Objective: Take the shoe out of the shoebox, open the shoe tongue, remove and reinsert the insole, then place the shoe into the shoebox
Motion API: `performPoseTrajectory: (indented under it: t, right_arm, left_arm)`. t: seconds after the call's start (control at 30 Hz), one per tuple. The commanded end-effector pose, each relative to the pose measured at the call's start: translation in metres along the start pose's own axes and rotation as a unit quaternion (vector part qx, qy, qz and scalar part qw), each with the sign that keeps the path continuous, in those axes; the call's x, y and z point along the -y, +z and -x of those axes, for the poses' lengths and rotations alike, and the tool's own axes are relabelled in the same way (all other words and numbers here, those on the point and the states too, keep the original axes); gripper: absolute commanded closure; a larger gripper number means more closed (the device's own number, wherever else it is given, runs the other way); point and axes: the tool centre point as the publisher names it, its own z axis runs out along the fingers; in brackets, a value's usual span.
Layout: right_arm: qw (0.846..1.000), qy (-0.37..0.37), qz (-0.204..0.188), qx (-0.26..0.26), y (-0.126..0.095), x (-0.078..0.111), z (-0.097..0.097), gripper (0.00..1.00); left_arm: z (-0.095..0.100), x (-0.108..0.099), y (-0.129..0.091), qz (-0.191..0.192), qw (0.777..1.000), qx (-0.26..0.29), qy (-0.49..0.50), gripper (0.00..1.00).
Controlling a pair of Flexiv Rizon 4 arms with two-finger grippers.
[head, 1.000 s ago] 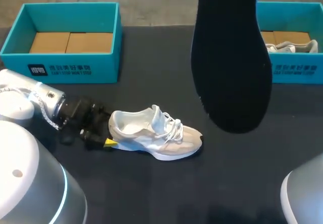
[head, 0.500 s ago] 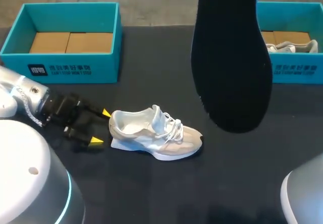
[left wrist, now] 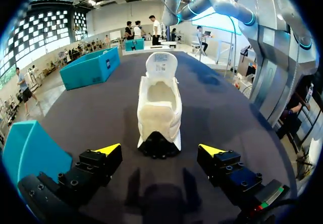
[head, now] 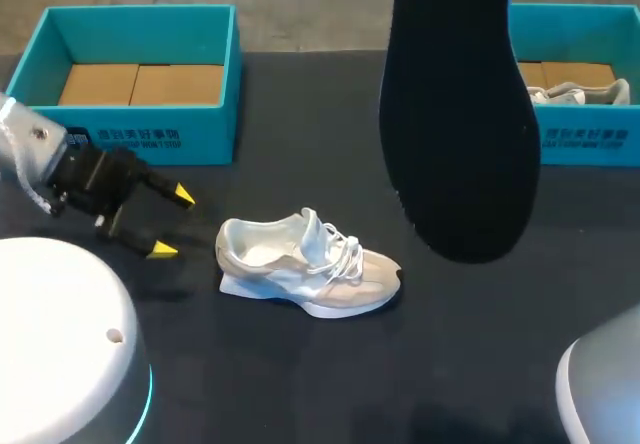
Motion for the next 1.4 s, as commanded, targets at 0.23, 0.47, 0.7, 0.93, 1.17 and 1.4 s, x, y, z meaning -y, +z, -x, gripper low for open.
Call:
performPoseTrajectory:
  t: [0.23,0.47,0.7,0.93,1.17,1.4]
  right_arm:
    - [1.0,0.001,0.0,0.001,0.001,-0.001,0.0,1.0]
    - [1.0,0.001,0.0,0.001,0.001,-0.001,0.0,1.0]
    - [1.0,0.001,0.0,0.001,0.001,-0.001,0.0,1.0]
    - [1.0,0.001,0.0,0.001,0.001,-0.001,0.0,1.0]
    - [1.0,0.001,0.0,0.001,0.001,-0.001,0.0,1.0]
    - [1.0,0.001,0.0,0.001,0.001,-0.001,0.0,1.0]
  left_arm:
    - [-0.001,0.04,-0.032,0.164,0.985,-0.046,-0.009,0.0]
    - [0.016,0.058,-0.028,0.233,0.971,-0.05,0.015,0.0]
    - [0.032,0.08,-0.018,0.275,0.96,-0.041,0.04,0.0]
    - [0.044,0.091,-0.002,0.29,0.955,-0.033,0.049,0.0]
    - [0.045,0.097,0.018,0.308,0.948,-0.034,0.066,0.0]
    - [0.037,0.095,0.032,0.316,0.945,-0.041,0.069,0.0]
